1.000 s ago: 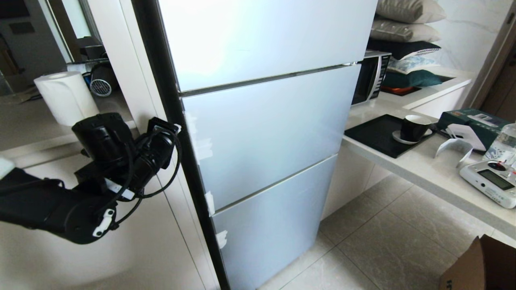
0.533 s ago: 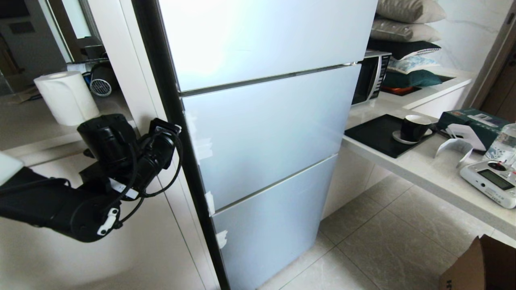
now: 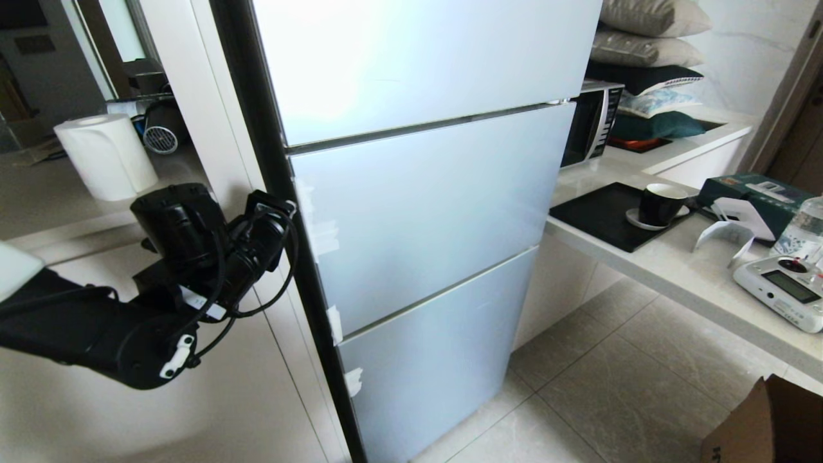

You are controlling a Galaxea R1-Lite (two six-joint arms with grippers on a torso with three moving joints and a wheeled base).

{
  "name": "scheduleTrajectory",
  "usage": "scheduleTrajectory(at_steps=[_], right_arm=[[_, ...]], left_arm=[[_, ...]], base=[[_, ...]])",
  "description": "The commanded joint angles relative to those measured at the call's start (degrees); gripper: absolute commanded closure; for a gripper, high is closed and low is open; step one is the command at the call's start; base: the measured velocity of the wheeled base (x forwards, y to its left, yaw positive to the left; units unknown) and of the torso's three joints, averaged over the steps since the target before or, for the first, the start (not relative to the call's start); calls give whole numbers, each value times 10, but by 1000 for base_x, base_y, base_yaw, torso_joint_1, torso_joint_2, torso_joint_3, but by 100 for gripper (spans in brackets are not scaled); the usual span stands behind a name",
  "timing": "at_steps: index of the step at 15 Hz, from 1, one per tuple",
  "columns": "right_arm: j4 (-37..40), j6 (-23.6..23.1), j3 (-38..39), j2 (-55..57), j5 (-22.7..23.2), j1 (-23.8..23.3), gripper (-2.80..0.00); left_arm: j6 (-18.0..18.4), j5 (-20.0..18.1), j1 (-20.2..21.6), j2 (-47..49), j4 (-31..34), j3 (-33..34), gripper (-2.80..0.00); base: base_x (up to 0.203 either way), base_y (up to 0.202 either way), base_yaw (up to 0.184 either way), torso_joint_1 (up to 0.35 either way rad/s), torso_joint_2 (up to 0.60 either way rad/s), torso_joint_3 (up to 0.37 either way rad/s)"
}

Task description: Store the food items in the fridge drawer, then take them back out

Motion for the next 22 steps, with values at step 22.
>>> scheduleTrajectory(at_steps=[22], right_arm=[[0, 0, 0, 1, 0, 0, 0]], left_arm=[[21, -37, -63, -45, -3, 42, 0]], base=[[0, 0, 0, 0, 0, 0]])
